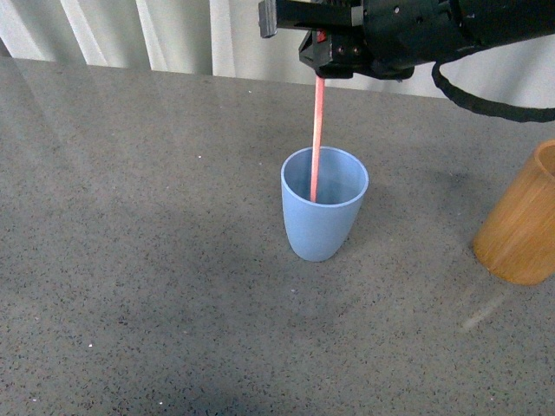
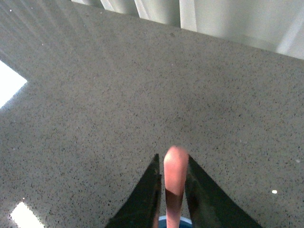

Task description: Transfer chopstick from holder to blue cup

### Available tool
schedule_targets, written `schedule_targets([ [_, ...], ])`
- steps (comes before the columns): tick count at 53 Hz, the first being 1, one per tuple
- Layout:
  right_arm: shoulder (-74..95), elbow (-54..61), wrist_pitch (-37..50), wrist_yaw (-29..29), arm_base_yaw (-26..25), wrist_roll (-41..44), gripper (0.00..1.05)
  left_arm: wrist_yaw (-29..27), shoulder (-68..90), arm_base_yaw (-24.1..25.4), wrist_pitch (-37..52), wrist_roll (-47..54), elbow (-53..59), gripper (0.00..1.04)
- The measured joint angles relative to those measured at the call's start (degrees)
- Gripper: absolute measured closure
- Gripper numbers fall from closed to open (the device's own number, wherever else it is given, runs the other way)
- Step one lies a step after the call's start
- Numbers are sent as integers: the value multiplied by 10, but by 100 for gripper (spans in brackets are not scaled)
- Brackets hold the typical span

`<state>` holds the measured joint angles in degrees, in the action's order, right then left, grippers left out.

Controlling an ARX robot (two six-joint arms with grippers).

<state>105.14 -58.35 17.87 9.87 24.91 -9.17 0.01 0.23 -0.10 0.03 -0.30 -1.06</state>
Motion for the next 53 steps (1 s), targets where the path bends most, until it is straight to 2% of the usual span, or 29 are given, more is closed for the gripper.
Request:
schedule_targets([
  [12,-22,27,28,-13,-7,-4,54,0,0,0,0,0,0,101],
  [14,-34,40,54,-44,-10,-3,49,0,0,0,0,0,0,101],
  [15,-46,65,118,-109,-13,11,54,0,0,0,0,0,0,101],
  [17,-60,94,187,-174,-16,34,59,0,0,0,0,0,0,101],
  [20,-91,144,281,-250,-28,56,68,0,0,0,0,0,0,101],
  [23,-127,191,344,-280,-46,69,77,-2,0,0,0,0,0,101],
  [31,-207,301,391,-257,-92,85,103,0,0,0,0,0,0,101],
  [53,-381,474,375,-179,-167,90,104,0,0,0,0,0,0,101],
])
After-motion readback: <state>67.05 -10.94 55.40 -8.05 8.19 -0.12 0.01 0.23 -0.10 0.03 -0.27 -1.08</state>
